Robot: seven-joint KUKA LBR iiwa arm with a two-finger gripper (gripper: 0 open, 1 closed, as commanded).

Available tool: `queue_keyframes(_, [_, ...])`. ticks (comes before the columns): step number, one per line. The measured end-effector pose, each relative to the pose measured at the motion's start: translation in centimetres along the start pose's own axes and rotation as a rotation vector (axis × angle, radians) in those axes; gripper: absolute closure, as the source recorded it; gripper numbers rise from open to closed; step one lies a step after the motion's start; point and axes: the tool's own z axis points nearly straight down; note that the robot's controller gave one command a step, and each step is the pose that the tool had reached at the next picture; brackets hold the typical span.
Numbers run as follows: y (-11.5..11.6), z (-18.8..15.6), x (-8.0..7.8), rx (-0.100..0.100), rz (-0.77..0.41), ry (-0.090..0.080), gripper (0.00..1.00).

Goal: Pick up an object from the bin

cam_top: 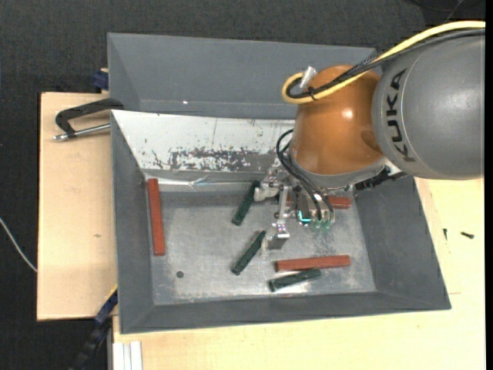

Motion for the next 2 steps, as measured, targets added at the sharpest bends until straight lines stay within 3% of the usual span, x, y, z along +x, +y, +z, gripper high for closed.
queue_keyframes(1, [0.0,-0.4,-0.1,-0.001,0.002,-0.007,0.00])
queue_keyframes(2, [-0.2,8.8,0.2,-0.001,-0.178,-0.016,1.00])
